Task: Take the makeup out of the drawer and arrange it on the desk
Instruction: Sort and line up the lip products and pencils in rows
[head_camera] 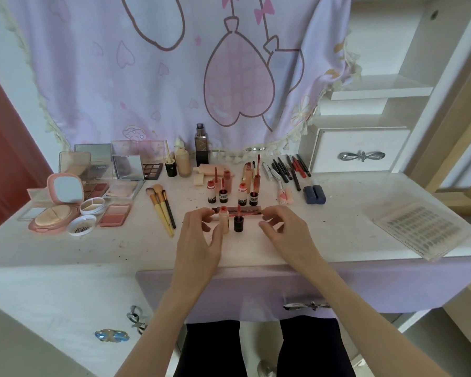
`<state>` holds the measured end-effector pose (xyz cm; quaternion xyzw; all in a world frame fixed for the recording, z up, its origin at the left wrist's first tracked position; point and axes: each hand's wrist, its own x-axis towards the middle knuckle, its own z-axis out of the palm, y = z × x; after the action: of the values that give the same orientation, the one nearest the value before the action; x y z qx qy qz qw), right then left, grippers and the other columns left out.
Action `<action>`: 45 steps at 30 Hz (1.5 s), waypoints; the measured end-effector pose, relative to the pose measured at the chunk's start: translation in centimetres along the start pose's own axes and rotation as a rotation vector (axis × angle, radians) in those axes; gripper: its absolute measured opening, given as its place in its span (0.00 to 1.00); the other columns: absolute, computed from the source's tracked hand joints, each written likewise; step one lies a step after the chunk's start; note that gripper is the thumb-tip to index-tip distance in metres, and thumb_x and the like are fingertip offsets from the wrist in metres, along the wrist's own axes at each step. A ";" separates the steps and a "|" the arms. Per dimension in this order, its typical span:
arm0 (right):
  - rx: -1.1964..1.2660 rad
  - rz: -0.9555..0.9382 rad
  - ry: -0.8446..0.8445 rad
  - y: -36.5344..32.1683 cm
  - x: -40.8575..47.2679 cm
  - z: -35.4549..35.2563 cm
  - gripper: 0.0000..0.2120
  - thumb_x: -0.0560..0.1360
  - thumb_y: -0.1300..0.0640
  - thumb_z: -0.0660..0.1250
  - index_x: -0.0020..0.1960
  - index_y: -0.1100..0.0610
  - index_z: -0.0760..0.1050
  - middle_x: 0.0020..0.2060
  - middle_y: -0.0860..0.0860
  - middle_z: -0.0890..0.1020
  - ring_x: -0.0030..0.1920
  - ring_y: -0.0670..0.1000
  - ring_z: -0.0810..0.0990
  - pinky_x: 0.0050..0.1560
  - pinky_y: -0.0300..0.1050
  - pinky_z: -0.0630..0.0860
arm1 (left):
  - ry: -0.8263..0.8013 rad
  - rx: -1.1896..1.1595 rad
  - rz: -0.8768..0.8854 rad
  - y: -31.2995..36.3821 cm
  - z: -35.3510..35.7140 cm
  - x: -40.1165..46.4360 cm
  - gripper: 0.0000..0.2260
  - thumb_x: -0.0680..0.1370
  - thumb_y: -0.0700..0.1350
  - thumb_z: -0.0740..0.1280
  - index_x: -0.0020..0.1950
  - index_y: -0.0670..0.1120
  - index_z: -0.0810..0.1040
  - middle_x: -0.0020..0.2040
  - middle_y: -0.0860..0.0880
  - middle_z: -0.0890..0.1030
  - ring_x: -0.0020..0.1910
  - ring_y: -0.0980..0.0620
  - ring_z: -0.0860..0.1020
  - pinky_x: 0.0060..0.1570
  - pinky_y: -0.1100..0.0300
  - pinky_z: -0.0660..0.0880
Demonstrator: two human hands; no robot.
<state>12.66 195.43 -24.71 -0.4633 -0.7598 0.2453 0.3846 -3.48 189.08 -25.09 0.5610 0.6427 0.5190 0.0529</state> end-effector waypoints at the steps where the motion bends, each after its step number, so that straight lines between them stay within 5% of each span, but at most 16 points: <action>1: -0.011 -0.013 0.022 0.3 -0.2 -0.9 0.08 0.75 0.59 0.66 0.54 0.54 0.75 0.46 0.45 0.78 0.43 0.38 0.75 0.44 0.25 0.68 | 0.021 0.002 0.078 0.7 0.0 -0.3 0.09 0.76 0.44 0.66 0.54 0.49 0.70 0.46 0.57 0.71 0.42 0.59 0.73 0.40 0.70 0.69; 4: -0.063 -0.033 0.106 1.2 -0.9 -4.2 0.07 0.76 0.60 0.66 0.53 0.55 0.76 0.44 0.44 0.78 0.41 0.35 0.74 0.43 0.21 0.65 | -0.036 0.041 0.288 3.2 1.2 -1.1 0.07 0.77 0.43 0.64 0.55 0.47 0.72 0.47 0.55 0.71 0.44 0.59 0.71 0.46 0.68 0.69; 8: -0.281 -0.006 0.204 3.8 -1.5 -9.7 0.11 0.76 0.61 0.65 0.58 0.61 0.77 0.52 0.55 0.81 0.51 0.52 0.78 0.51 0.34 0.66 | -0.232 0.140 0.466 6.9 5.4 -1.3 0.14 0.77 0.47 0.60 0.61 0.44 0.73 0.58 0.48 0.75 0.57 0.52 0.73 0.59 0.65 0.64; 14: -0.561 0.160 0.267 9.5 -3.1 -16.7 0.14 0.77 0.63 0.63 0.61 0.65 0.75 0.60 0.61 0.77 0.65 0.61 0.72 0.67 0.57 0.62 | -0.656 0.265 0.543 9.9 13.7 -1.7 0.24 0.81 0.51 0.55 0.75 0.47 0.55 0.77 0.48 0.53 0.76 0.50 0.48 0.73 0.55 0.48; 19: -0.691 0.407 0.176 13.7 -4.8 -19.8 0.18 0.80 0.57 0.55 0.68 0.60 0.68 0.72 0.58 0.65 0.73 0.56 0.59 0.71 0.58 0.51 | -0.802 0.338 0.660 12.0 19.3 -2.4 0.27 0.81 0.55 0.53 0.76 0.48 0.50 0.77 0.47 0.46 0.76 0.48 0.42 0.73 0.51 0.41; 23: -0.548 0.396 0.179 15.0 -6.0 -19.9 0.20 0.82 0.56 0.52 0.72 0.58 0.63 0.74 0.56 0.60 0.75 0.54 0.53 0.73 0.54 0.46 | -0.779 0.316 0.687 13.9 22.4 -3.2 0.31 0.77 0.62 0.56 0.76 0.49 0.55 0.77 0.44 0.51 0.76 0.46 0.46 0.72 0.52 0.41; 27: -0.410 0.300 0.261 14.6 -6.4 -19.5 0.18 0.81 0.60 0.54 0.69 0.62 0.67 0.71 0.57 0.66 0.74 0.52 0.58 0.74 0.41 0.48 | -0.660 0.345 0.586 15.2 23.5 -3.4 0.35 0.70 0.68 0.61 0.70 0.48 0.66 0.73 0.41 0.61 0.73 0.42 0.56 0.72 0.50 0.47; 32: -0.108 0.319 0.348 14.2 -7.1 -19.9 0.14 0.81 0.61 0.55 0.62 0.57 0.75 0.61 0.49 0.78 0.61 0.41 0.71 0.58 0.20 0.58 | -0.682 0.335 0.604 14.0 22.4 -0.7 0.28 0.73 0.62 0.63 0.66 0.46 0.67 0.67 0.46 0.67 0.68 0.45 0.63 0.63 0.54 0.63; 37: 0.213 0.400 0.633 14.0 -6.7 -20.2 0.10 0.78 0.61 0.61 0.58 0.53 0.74 0.55 0.47 0.78 0.54 0.43 0.77 0.49 0.21 0.68 | -0.735 0.315 0.635 13.0 20.5 1.2 0.25 0.77 0.57 0.60 0.71 0.49 0.66 0.73 0.49 0.64 0.73 0.50 0.60 0.61 0.53 0.68; 41: 0.652 0.527 0.543 13.5 -5.5 -19.6 0.09 0.77 0.51 0.64 0.54 0.54 0.77 0.53 0.48 0.81 0.55 0.46 0.80 0.58 0.37 0.73 | -0.628 0.096 0.615 13.0 19.4 2.2 0.18 0.78 0.51 0.59 0.65 0.45 0.74 0.62 0.47 0.77 0.58 0.46 0.77 0.52 0.55 0.73; 45: 1.159 0.648 0.434 12.1 -3.8 -19.4 0.24 0.66 0.39 0.69 0.52 0.56 0.73 0.57 0.58 0.75 0.53 0.55 0.82 0.52 0.49 0.80 | -0.562 -0.104 0.439 12.9 19.1 2.8 0.15 0.79 0.48 0.59 0.61 0.45 0.75 0.50 0.53 0.80 0.45 0.61 0.74 0.45 0.73 0.67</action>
<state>35.69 197.78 -23.53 -0.4252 -0.2357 0.6154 0.6204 16.45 200.70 -22.95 0.8029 0.4400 0.3757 0.1433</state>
